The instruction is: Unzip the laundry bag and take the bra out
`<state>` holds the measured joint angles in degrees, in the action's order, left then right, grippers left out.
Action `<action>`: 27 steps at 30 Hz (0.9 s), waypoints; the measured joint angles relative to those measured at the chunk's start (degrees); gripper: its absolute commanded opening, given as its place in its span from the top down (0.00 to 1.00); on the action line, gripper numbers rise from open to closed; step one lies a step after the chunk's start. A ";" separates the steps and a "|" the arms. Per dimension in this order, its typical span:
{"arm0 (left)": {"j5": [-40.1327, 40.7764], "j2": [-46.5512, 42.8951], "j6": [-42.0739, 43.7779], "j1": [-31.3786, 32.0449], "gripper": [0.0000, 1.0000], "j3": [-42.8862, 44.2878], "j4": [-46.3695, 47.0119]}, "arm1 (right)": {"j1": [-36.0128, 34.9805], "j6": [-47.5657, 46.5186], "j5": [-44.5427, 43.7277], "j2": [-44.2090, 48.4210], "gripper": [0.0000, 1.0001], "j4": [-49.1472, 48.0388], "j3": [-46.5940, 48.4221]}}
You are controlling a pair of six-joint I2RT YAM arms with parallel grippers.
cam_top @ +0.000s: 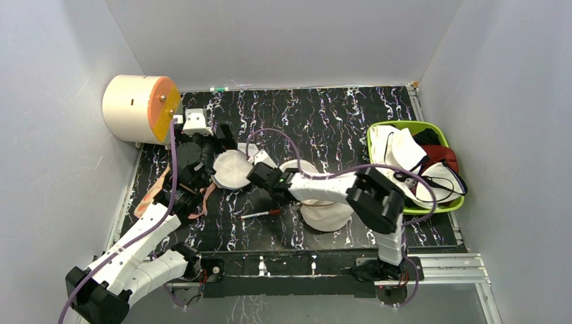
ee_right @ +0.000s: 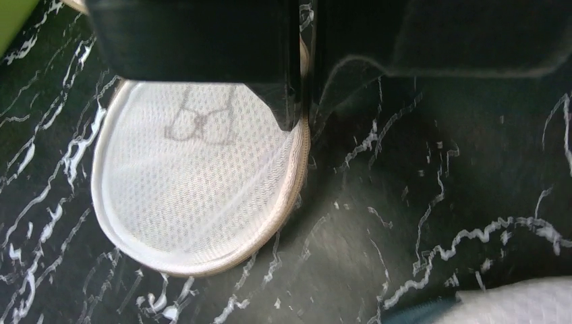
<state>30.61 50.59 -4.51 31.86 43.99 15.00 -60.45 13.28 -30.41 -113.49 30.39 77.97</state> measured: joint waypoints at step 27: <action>-44.87 40.48 -9.14 -0.94 0.09 25.31 -15.54 | 4.74 -2.91 4.81 47.23 1.00 -32.33 -33.73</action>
<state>-14.26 91.07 -13.65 30.92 69.30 -0.54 -55.70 10.37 -25.61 -66.26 -1.93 44.25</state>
